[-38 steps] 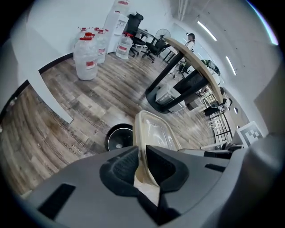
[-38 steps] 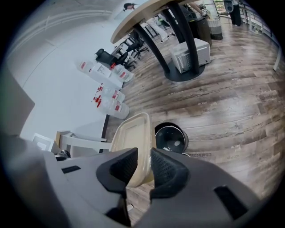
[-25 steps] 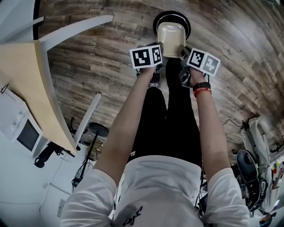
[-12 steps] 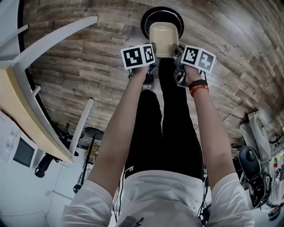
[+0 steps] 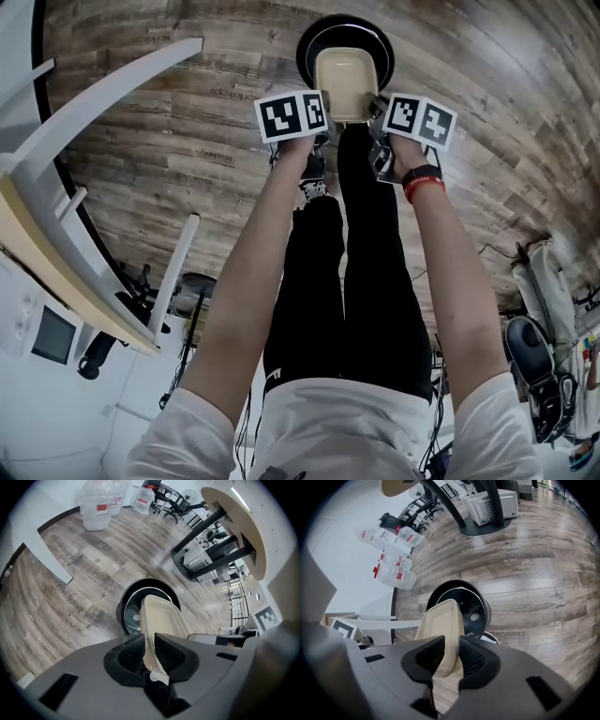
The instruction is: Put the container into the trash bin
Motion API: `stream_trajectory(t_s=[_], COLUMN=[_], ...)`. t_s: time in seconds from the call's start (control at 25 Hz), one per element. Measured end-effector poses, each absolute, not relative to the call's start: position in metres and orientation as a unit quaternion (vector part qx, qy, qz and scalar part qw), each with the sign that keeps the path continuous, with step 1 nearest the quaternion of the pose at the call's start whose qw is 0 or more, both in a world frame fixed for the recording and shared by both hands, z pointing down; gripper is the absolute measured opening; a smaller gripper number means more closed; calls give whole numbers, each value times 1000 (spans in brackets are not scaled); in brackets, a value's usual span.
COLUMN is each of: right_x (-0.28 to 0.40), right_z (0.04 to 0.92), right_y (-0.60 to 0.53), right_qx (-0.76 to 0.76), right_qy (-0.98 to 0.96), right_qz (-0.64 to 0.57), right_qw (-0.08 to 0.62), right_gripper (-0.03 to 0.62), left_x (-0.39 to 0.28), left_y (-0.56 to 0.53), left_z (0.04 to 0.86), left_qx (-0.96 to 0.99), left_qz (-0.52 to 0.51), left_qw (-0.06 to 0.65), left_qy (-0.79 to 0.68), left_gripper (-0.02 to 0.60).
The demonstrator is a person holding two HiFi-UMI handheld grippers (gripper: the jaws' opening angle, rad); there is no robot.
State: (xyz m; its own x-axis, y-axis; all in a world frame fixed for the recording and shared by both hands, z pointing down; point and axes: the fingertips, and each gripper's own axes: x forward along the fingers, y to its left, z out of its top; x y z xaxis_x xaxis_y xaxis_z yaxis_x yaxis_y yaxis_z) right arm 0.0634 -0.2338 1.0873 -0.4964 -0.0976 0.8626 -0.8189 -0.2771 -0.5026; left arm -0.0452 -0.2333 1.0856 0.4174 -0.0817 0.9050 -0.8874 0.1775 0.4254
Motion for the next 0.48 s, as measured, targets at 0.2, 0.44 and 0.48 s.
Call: stream_trajectory(t_s=[0.2, 0.44, 0.48], right_x=[58, 54, 54], right_z=[1108, 1128, 1131], right_y=[-227, -231, -232], right_qx=[421, 418, 417], right_qy=[-522, -517, -516], right_qz=[695, 702, 703], right_qw=[258, 256, 256], right_gripper=[110, 114, 114], left_x=[-51, -55, -55], left_y=[-229, -232, -233], left_z=[1106, 1125, 1128], left_qx=[545, 540, 538], left_qz=[325, 324, 322], left_qw=[642, 649, 652], left_qy=[-430, -426, -425], left_gripper=[75, 75, 75])
